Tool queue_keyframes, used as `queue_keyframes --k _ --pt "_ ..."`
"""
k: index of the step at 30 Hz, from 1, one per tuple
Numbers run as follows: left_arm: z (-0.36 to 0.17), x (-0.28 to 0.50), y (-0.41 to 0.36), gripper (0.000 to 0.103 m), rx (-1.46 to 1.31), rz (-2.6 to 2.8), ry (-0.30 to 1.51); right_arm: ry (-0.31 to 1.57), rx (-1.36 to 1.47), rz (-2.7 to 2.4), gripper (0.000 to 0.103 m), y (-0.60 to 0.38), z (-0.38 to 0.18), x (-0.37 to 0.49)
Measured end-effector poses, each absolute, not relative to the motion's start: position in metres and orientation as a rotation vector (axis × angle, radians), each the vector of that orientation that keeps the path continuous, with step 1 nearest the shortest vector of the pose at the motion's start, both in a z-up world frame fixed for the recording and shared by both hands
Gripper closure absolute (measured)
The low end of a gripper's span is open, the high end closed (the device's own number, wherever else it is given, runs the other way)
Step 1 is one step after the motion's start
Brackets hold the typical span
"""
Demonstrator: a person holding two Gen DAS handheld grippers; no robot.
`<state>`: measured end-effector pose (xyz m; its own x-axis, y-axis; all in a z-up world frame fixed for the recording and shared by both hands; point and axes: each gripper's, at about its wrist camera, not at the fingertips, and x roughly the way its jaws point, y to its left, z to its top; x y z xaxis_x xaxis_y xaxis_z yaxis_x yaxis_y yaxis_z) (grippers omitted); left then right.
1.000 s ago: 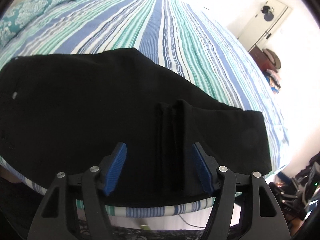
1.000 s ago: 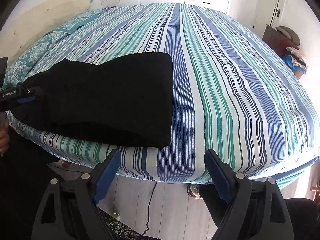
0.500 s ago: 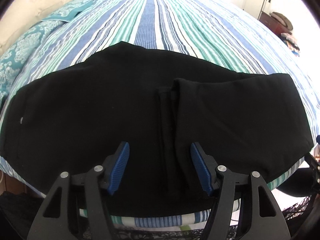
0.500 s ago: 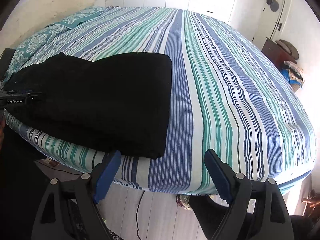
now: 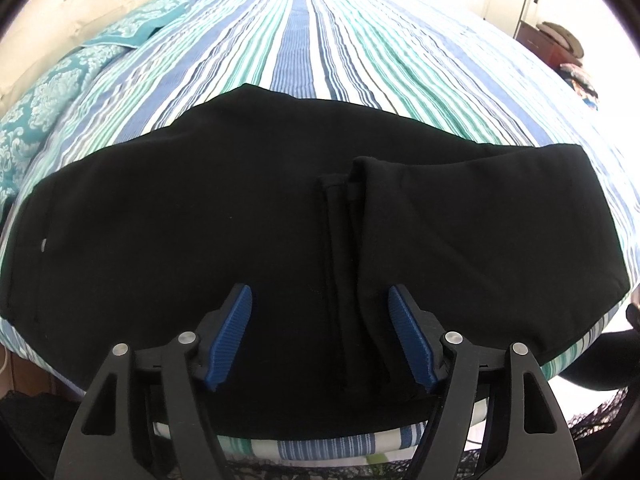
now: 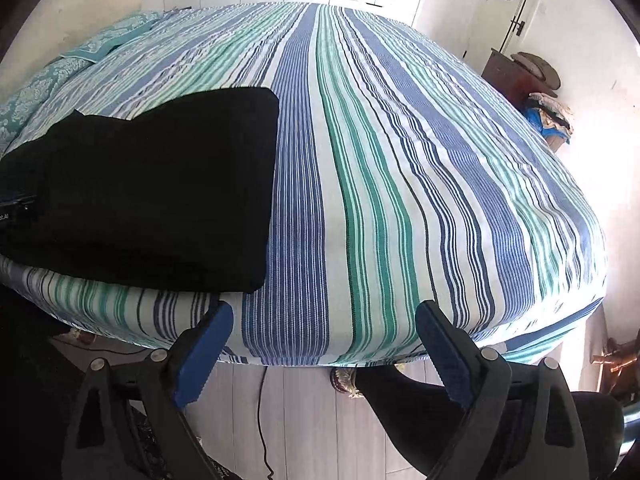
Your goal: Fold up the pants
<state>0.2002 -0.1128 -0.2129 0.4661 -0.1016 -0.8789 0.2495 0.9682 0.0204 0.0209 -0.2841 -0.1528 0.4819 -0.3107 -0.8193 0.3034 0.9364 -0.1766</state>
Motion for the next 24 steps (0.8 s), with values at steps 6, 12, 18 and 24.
queue_keyframes --k 6,12,18,24 --pt "-0.206 0.201 -0.105 0.030 0.116 -0.217 1.080 0.846 -0.048 -0.326 0.010 -0.272 -0.126 0.031" --pt "-0.189 0.204 -0.058 0.032 -0.007 -0.070 1.032 0.852 -0.091 -0.315 0.010 -0.255 -0.125 0.056" --pt "-0.174 0.190 -0.057 0.031 -0.113 -0.185 0.950 0.854 -0.095 -0.270 0.010 -0.239 -0.126 0.067" --pt "-0.162 0.164 -0.113 0.021 0.041 -0.436 0.847 0.870 -0.137 -0.249 0.010 -0.225 -0.132 0.070"
